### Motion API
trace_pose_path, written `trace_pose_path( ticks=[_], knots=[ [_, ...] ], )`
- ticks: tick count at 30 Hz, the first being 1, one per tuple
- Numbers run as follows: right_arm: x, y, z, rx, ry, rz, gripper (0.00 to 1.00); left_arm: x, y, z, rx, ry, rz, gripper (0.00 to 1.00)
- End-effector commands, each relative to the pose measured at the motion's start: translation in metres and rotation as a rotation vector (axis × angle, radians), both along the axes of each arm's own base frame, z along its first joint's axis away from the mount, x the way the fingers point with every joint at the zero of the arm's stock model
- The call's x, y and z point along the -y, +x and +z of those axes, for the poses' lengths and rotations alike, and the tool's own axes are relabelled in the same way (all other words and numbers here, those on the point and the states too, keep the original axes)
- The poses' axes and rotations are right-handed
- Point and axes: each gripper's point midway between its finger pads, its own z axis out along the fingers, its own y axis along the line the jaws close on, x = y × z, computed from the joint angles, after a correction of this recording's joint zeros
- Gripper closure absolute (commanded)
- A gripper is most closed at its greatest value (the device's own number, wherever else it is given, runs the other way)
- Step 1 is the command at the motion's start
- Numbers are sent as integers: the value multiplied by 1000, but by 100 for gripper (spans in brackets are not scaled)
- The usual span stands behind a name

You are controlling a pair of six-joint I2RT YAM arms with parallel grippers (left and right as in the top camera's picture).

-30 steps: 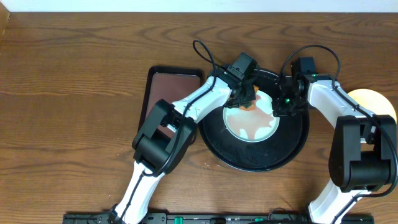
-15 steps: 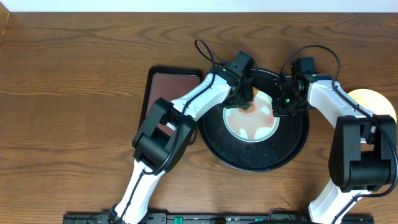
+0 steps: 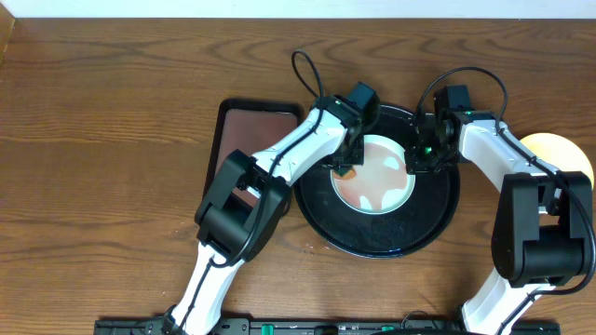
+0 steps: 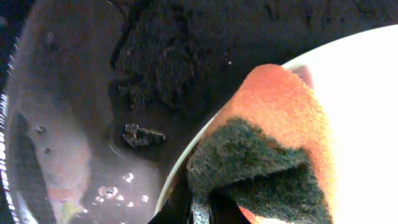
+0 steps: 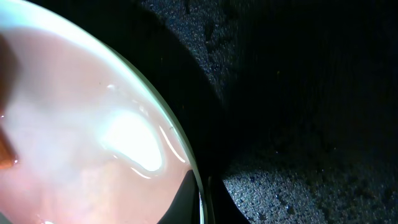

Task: Clean dirty plates on tray and stack at the side
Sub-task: 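Scrub the pale green plate with the sponge while right gripper holds rim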

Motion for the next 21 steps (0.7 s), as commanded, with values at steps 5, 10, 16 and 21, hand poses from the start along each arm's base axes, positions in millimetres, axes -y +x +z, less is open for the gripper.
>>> trace_pose_path(
  ticks=[5, 10, 16, 21],
  knots=[
    [17, -14, -17, -61, -85, -34, 99, 34, -35, -20, -251, -199, 151, 92],
    [17, -14, -17, -61, -85, -34, 99, 66, -29, -17, -192, -276, 153, 92],
    [17, -14, -17, -61, -85, -34, 99, 74, -63, -12, -326, -292, 127, 93],
    [17, -14, -17, -60, -85, -34, 99, 50, -89, -14, -423, -191, 116, 93]
  ],
)
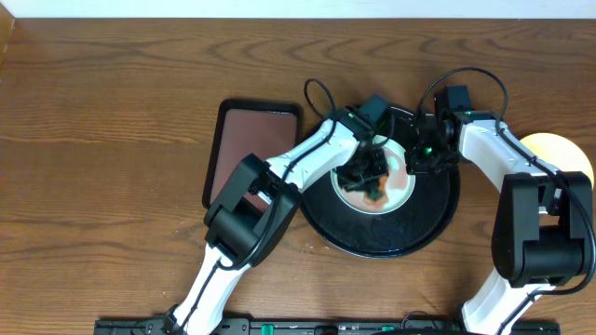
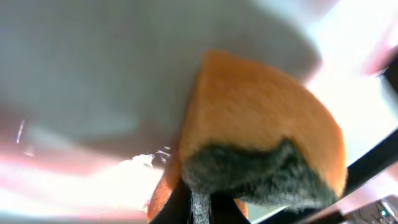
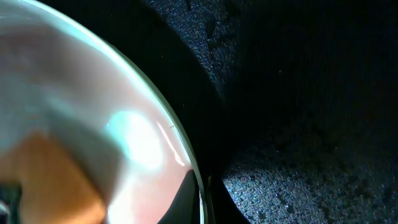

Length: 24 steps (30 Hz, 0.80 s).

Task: Clean dirty plates on tray and stack at the side
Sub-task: 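Scrub the pale green plate with the sponge while right gripper holds rim, then return the sponge to the small brown tray with the left gripper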

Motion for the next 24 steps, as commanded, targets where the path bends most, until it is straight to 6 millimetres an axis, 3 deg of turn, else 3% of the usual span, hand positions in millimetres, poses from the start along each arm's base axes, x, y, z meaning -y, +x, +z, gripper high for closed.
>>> trace_pose_path(
  ticks=[1, 4, 5, 6, 9, 13, 15, 21, 24],
  knots=[
    [17, -13, -17, -55, -84, -30, 99, -16, -24, -19, -105, 52, -43, 93],
    [17, -13, -17, -55, -84, -30, 99, -31, -24, -23, -85, 111, -86, 93],
    [17, -13, -17, -55, -84, -30, 99, -45, -20, -27, -56, 177, -93, 93],
    [17, -13, -17, -55, -84, -30, 99, -68, -8, -32, 10, 296, -96, 93],
    [17, -13, -17, -55, -84, -30, 99, -114, 26, -32, 187, 537, -105, 93],
    [17, -12, -17, -53, -84, -30, 99, -151, 65, -16, 403, 766, -103, 93],
    [17, -12, -17, -52, -84, -30, 99, -155, 77, -11, 469, 804, -120, 92],
    [17, -12, -17, -50, -84, -29, 99, -140, 106, -4, 610, 776, -202, 92],
    [17, -12, -17, -50, -84, -29, 99, -140, 116, 14, 659, 782, -175, 92]
  ],
)
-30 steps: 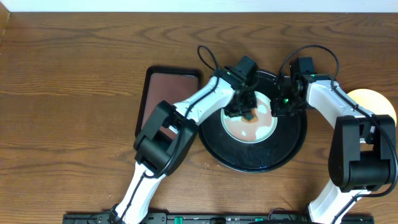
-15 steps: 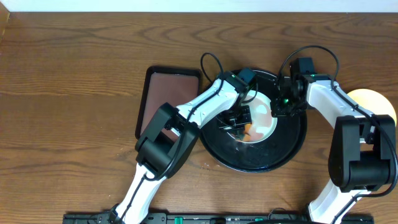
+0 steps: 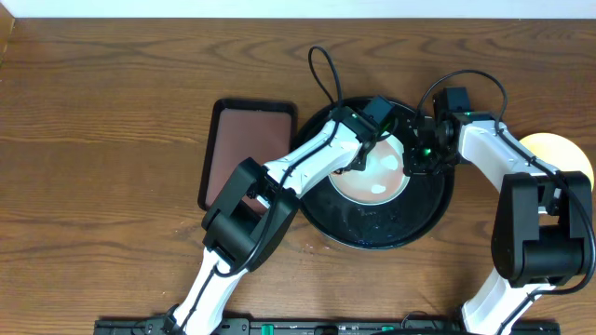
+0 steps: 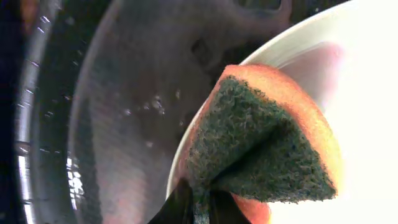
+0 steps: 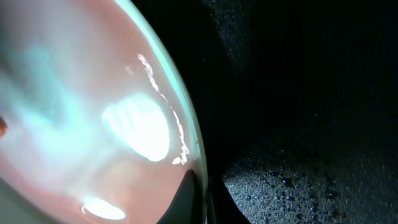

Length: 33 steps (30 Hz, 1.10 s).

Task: Clean dirty plates on tray and stack at the side
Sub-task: 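Return the sponge to the small brown tray with the left gripper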

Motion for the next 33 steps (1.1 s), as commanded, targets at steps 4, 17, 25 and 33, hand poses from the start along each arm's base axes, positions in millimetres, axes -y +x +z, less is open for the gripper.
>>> trace_pose_path(
  ticks=[4, 17, 25, 33],
  knots=[
    [23, -7, -17, -30, -124, -11, 99, -55, 46, 57, 227, 156, 92, 93],
    [23, -6, -16, -25, -123, -10, 99, -119, 18, 176, 150, -198, 257, 92],
    [10, 5, -13, 20, -48, -6, 99, -161, -18, 97, -124, -157, 258, 92],
    [-5, 9, -9, 38, 38, 5, 99, -174, -32, 51, -169, -138, 281, 75]
  ],
)
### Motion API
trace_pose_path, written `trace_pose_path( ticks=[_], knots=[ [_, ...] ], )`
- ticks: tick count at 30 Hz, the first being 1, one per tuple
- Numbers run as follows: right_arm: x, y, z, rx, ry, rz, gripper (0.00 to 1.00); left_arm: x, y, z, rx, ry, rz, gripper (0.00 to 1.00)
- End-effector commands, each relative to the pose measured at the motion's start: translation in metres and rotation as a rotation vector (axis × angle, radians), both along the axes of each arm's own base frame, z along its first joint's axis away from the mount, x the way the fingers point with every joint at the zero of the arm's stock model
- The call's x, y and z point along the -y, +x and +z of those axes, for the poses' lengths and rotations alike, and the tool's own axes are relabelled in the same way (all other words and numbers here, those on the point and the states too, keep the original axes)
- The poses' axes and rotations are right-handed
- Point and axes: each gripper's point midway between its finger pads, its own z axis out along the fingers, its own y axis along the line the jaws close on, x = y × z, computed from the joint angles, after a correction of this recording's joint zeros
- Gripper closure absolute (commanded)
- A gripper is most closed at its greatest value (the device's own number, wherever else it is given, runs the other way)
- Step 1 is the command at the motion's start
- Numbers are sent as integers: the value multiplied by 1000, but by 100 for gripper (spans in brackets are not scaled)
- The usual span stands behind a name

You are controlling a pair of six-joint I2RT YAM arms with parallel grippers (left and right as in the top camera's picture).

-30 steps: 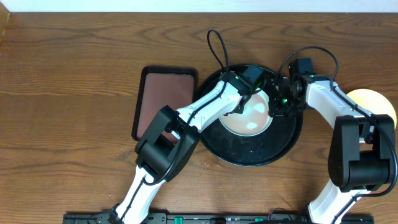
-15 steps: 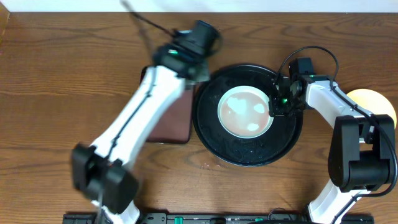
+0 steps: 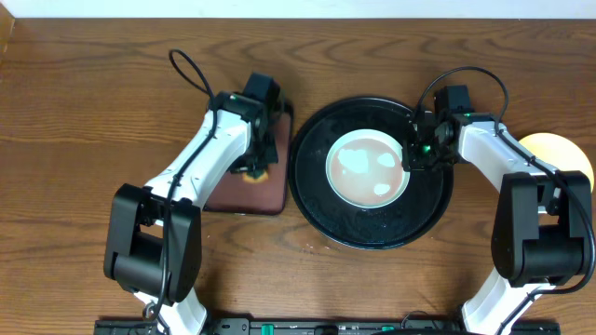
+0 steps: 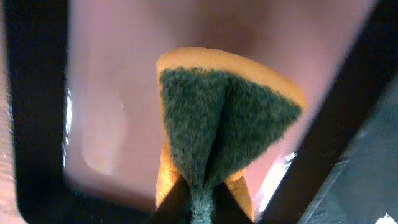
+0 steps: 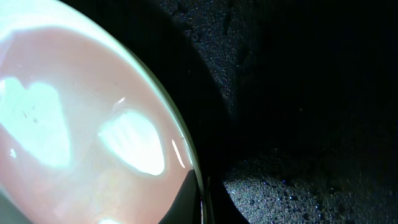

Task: Clean dirty plates on tray and stack at the side
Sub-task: 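Return the sponge to the small brown tray with the left gripper, then lift the pale green plate with the right gripper and tilt it to drain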

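Observation:
A white plate [image 3: 368, 169] with pale wet patches lies in the round black tray [image 3: 372, 228]. My right gripper [image 3: 413, 154] is shut on its right rim; in the right wrist view the jaws [image 5: 202, 199] pinch the plate's edge [image 5: 93, 124]. My left gripper [image 3: 253, 166] is shut on a folded orange sponge [image 4: 224, 124] with a dark green scouring face. It holds the sponge over the small brown rectangular tray [image 3: 223, 191], left of the round tray.
A pale yellow plate [image 3: 554, 149] lies on the table at the far right, behind the right arm. The rectangular tray's black rim [image 4: 37, 124] frames the sponge. Bare wooden table lies to the left and at the back.
My left gripper has moved with the sponge from the plate's upper left edge to above the rectangular tray. The right gripper still grips the plate's rim, and the plate is uncovered.
The sponge was first at the plate's left edge, then on its middle, then at its upper left edge, while the right gripper held the rim throughout. The reddish film on the plate has given way to pale wet patches. The sponge now sits over the rectangular tray.

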Motion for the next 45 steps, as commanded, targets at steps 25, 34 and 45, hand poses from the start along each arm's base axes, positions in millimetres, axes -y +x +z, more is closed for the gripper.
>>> trace_pose_path(
  ticks=[25, 34, 45],
  knots=[
    [-146, 51, 191, 679, 34, 264, 99, -80, -31, 195, 439, -193, 218, 16],
    [-216, 63, 189, 921, -146, 383, 99, -80, -31, 195, 438, -193, 219, 16],
    [-234, 50, 230, 1124, -365, 489, 99, -80, -31, 195, 438, -192, 219, 16]
  ],
)
